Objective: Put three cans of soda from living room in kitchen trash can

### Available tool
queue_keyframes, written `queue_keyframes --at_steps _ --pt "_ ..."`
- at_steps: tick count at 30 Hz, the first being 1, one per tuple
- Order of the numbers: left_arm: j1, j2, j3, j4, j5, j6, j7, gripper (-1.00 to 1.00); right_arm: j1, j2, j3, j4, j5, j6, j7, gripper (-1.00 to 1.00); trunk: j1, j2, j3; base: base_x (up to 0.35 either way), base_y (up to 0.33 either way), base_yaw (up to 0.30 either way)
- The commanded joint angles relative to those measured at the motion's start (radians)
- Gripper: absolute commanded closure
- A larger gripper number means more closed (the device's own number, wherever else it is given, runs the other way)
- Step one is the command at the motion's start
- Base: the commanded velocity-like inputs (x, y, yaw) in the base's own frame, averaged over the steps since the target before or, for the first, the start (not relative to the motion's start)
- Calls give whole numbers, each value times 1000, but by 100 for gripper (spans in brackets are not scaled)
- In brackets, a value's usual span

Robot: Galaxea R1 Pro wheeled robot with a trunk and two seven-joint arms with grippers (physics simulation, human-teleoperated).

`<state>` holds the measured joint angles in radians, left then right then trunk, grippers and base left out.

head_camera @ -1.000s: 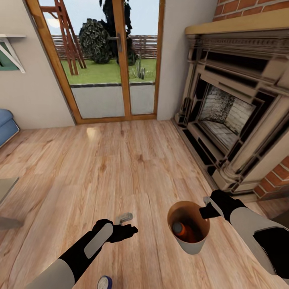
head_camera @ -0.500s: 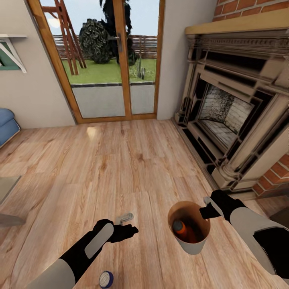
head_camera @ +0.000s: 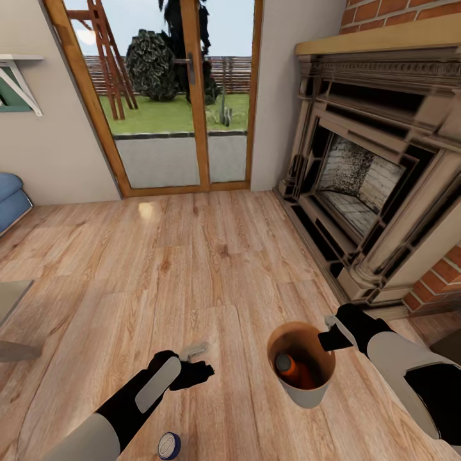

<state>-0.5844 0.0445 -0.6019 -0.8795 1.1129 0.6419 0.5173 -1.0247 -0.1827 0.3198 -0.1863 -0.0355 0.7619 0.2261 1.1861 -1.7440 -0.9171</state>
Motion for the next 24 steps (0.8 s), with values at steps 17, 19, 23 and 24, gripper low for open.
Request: queue_keyframes --at_steps 17,19,23,24 --pt "-9 -1 -1 197 -2 10 89 -100 0 -2 -84 6 -19 12 20 100 0 0 0 0 0 0" --pt "-9 0 -1 198 -2 10 89 -100 0 -3 -99 7 -18 13 29 100 0 0 0 0 0 0" --pt "-9 1 -1 198 -2 9 89 -100 0 -5 -112 8 -18 14 66 100 0 0 0 0 0 0" --pt "-9 1 -1 198 -2 9 90 -100 0 -5 -112 8 -18 15 71 100 0 0 0 0 0 0"
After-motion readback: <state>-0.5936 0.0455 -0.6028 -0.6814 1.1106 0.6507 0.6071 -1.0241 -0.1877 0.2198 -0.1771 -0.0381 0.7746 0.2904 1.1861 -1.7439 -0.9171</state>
